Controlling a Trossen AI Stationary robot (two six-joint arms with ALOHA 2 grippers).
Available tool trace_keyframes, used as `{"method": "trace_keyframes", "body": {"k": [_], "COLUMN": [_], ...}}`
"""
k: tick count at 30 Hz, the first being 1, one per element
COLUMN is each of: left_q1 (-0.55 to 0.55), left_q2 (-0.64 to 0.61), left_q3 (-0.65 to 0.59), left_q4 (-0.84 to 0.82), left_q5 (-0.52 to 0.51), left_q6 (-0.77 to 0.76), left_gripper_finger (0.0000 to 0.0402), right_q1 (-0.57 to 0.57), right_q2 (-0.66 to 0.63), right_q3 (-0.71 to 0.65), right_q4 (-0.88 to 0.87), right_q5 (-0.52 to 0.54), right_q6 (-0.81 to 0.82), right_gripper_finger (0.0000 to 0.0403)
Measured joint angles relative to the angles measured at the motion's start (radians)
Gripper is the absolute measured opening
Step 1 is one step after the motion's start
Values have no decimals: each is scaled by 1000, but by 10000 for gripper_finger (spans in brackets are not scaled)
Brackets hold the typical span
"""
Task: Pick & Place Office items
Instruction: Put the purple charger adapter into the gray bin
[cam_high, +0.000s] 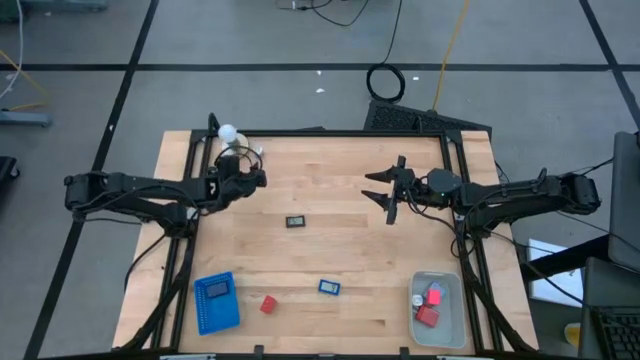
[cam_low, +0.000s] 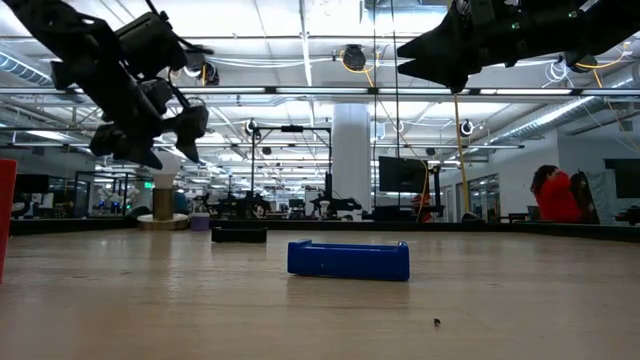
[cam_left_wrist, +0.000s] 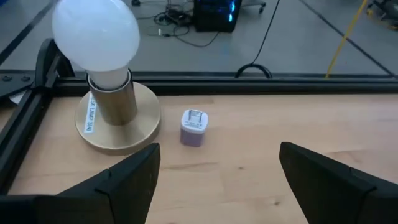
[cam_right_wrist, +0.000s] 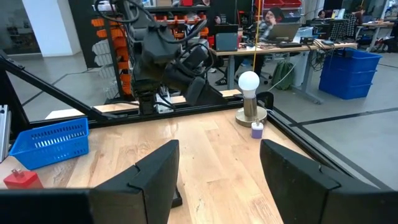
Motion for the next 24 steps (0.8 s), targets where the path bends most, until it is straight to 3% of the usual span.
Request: {"method": "trace_keyframes", "body": {"k": [9,19,24], "left_q1": [-31,-32,-28], "left_q2": [14,14,14], "left_q3": [-23,-23,-23], "left_q4": [89,226,234], "left_q5": [-7,242,274], "left_q6": [132,392,421], "left_gripper_finger": [333,333,333], "right_q1": [0,-2,-3], "right_q2": [0,0,-1], "right_q3": [0,0,0], "right_q4": [-15,20,41], "right_q5": [2,37,151], "right_q6": [-17,-128,-102], "right_gripper_finger": [219,219,219]}}
